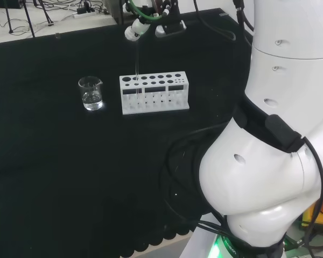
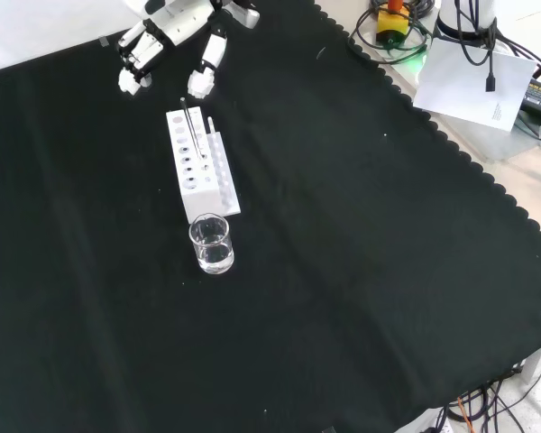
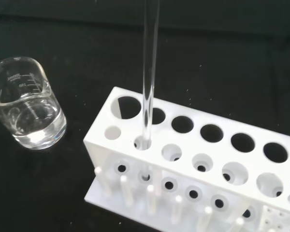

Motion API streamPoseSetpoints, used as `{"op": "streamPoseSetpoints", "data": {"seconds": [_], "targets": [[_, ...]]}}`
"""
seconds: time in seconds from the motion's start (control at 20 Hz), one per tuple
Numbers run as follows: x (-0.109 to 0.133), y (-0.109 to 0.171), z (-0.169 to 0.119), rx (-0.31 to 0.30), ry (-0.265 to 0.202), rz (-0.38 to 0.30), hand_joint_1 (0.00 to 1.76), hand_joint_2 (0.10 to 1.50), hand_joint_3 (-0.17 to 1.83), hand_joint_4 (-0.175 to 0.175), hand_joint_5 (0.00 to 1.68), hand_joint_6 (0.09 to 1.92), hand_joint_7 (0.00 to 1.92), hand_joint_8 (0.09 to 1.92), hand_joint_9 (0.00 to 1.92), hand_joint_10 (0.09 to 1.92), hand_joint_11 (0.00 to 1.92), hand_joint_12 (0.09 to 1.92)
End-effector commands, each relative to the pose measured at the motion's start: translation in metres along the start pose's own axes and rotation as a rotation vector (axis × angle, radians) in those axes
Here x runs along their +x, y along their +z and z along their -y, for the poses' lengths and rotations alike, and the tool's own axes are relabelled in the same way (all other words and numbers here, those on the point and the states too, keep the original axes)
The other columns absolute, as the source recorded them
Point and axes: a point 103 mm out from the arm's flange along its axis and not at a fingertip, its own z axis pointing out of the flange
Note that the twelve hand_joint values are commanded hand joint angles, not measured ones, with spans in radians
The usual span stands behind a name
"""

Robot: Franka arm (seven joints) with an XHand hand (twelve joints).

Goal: Take the glass rod from the white test tube rack.

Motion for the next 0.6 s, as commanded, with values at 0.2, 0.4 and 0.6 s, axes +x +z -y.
{"op": "streamPoseSetpoints", "data": {"seconds": [0.2,0.4,0.6], "targets": [[-0.003,0.02,-0.007,0.046,-0.003,-0.017,0.67,1.12,-0.17,-0.146,0.31,0.09,0.59,0.93,0.67,0.88,0.15,1.45],[-0.004,0.026,-0.007,0.045,-0.002,-0.011,0.68,1.12,-0.17,-0.148,0.37,0.09,0.71,0.94,0.77,0.9,0.23,1.44],[-0.007,0.028,-0.008,0.04,0.001,-0.005,0.68,1.13,-0.17,-0.149,0.42,0.09,0.79,0.95,0.83,0.92,0.29,1.44]]}}
